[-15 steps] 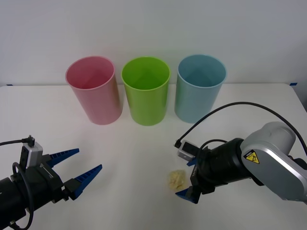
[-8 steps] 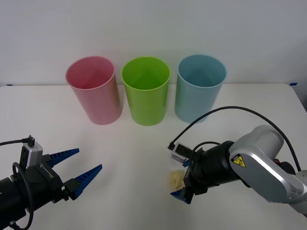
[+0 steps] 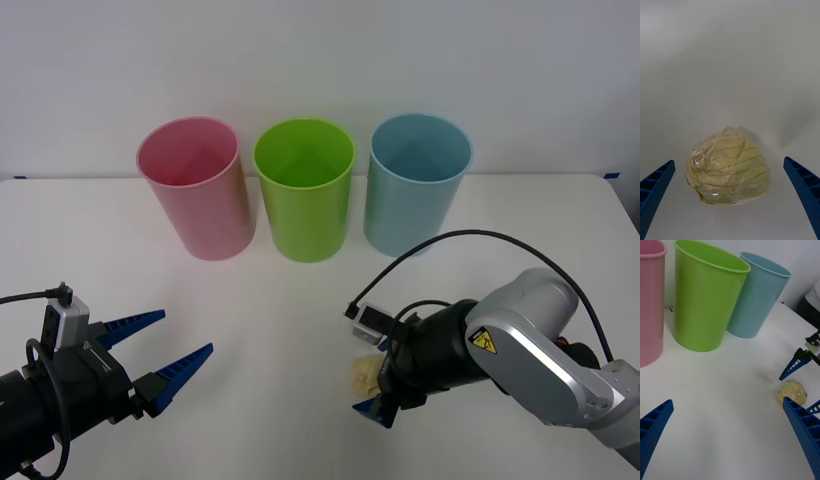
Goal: Put cans in the blue bin and PET bottles in the pink bin and trash in the green bin.
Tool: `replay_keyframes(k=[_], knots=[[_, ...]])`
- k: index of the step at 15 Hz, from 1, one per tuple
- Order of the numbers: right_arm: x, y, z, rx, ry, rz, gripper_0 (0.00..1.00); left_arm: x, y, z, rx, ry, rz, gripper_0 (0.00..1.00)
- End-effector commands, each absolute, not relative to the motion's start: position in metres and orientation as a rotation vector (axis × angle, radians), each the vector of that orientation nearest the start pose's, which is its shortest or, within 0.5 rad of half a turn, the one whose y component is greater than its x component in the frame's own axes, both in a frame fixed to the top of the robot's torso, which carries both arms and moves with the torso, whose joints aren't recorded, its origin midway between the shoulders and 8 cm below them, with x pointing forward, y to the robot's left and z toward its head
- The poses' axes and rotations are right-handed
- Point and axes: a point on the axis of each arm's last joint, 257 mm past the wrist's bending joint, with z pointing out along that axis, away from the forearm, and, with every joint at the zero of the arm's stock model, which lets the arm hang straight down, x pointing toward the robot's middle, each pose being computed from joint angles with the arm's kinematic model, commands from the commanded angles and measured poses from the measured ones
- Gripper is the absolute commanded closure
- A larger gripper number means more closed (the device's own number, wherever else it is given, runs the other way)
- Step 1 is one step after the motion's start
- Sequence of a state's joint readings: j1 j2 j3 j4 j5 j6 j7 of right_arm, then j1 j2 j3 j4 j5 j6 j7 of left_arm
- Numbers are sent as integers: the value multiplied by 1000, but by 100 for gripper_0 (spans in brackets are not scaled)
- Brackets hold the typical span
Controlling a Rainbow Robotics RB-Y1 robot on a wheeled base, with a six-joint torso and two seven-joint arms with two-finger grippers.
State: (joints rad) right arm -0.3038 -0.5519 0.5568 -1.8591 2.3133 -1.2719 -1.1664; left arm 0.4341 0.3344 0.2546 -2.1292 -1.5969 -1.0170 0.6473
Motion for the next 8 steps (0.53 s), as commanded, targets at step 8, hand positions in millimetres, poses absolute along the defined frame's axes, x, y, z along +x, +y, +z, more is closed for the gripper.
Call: replay_keyframes(k=[8], knots=[[371,-62,-347,-1424,2235,357,0,344,202,-212,493,1832,-663,0]])
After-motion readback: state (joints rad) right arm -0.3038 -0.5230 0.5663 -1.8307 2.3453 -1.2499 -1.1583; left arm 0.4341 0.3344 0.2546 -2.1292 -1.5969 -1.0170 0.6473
